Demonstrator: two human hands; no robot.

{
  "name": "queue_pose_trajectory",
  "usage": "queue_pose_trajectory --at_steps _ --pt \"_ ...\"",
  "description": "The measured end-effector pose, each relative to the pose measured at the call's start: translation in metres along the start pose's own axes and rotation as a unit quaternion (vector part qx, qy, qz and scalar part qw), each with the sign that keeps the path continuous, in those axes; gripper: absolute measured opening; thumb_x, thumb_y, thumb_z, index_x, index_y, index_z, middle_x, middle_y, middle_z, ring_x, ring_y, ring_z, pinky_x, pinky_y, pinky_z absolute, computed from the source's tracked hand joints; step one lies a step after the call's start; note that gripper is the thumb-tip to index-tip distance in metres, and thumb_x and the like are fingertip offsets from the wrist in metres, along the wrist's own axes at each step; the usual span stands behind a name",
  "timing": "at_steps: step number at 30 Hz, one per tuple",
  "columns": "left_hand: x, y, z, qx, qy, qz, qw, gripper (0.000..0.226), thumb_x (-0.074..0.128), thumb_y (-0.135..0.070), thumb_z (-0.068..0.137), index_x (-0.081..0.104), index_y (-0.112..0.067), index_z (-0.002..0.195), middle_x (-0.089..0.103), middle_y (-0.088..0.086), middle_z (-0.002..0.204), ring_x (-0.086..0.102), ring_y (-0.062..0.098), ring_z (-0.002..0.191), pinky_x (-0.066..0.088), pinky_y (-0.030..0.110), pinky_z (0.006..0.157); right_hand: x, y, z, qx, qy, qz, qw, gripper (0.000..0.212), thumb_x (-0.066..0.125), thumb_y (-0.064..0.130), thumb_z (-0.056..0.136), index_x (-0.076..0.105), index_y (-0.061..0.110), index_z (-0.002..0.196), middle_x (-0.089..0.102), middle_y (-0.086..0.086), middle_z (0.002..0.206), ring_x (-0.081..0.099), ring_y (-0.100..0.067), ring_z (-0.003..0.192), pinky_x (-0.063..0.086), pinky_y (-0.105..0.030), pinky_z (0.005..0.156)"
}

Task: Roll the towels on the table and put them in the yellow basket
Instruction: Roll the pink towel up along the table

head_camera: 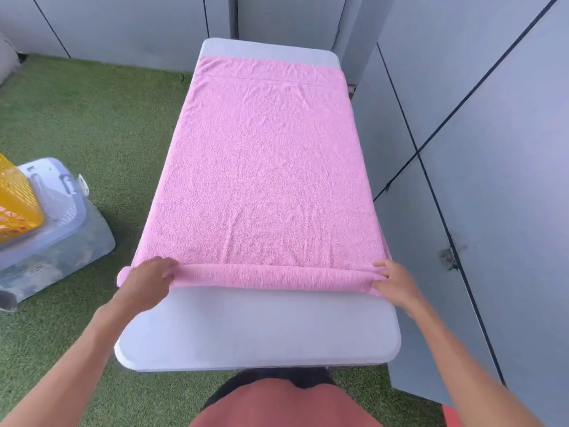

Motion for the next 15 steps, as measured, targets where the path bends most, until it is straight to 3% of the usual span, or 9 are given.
queue_pose_trajectory --at_steps 3,6,8,11,13,15 --pt "-0.021 -0.006 0.005 -0.045 -0.104 -0.073 0.991 0.034 0.062 -0.008 0.087 0.058 -0.010 0.121 0.051 0.017 0.122 0.054 0.039 0.103 0.046 0.049 0.084 -0.009 0.018 -0.003 -0.066 -0.169 -0.058 0.982 0.028 0.058 -0.004 0.082 0.064 0.012 0.104 0.054 -0.010 0.111 0.049 -0.030 0.111 0.039 -0.033 0.087" --pt "-0.035 -0.024 -0.016 -0.011 -0.229 0.070 0.971 0.015 0.069 -0.010 0.083 0.065 -0.010 0.097 0.051 0.015 0.105 0.048 0.036 0.088 0.043 0.050 0.068 0.000 0.023 -0.027 -0.107 -0.273 -0.215 0.931 0.021 0.066 0.005 0.083 0.070 0.021 0.096 0.054 -0.008 0.115 0.044 -0.032 0.112 0.030 -0.042 0.090" --pt "-0.021 -0.036 -0.030 0.042 -0.239 0.099 0.965 0.015 0.066 0.002 0.081 0.061 -0.006 0.092 0.051 0.012 0.094 0.045 0.030 0.078 0.040 0.043 0.059 0.014 0.017 -0.039 -0.135 -0.282 -0.255 0.915 0.025 0.069 0.016 0.083 0.068 0.021 0.108 0.052 -0.007 0.117 0.044 -0.031 0.110 0.040 -0.047 0.087" --pt "0.003 -0.039 -0.043 0.089 -0.238 0.098 0.962 0.037 0.067 0.002 0.079 0.056 -0.001 0.115 0.050 0.013 0.102 0.048 0.032 0.083 0.045 0.044 0.065 0.039 0.004 -0.043 -0.149 -0.210 -0.288 0.922 0.058 0.070 0.031 0.081 0.051 0.013 0.132 0.045 -0.010 0.127 0.040 -0.033 0.116 0.050 -0.048 0.086" --pt "0.006 -0.040 -0.041 0.096 -0.234 0.121 0.960 0.050 0.070 -0.003 0.077 0.052 0.000 0.124 0.050 0.015 0.110 0.049 0.034 0.092 0.044 0.044 0.073 0.040 0.007 -0.035 -0.155 -0.186 -0.271 0.932 0.062 0.073 0.025 0.079 0.048 0.008 0.134 0.045 -0.012 0.129 0.040 -0.034 0.118 0.049 -0.048 0.091" --pt "0.001 -0.041 -0.032 0.085 -0.231 0.130 0.960 0.050 0.071 -0.002 0.075 0.053 -0.004 0.121 0.050 0.014 0.111 0.048 0.034 0.096 0.041 0.043 0.076 0.034 0.016 -0.023 -0.159 -0.189 -0.251 0.936 0.053 0.073 0.011 0.077 0.054 0.005 0.127 0.051 -0.012 0.123 0.043 -0.035 0.114 0.046 -0.048 0.095"
Point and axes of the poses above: each hand's wrist, its own z-axis towards the middle knuckle, its own x-axis out of the palm, y = z × x, the point moved 8 cm from there along z, towards the middle knuckle
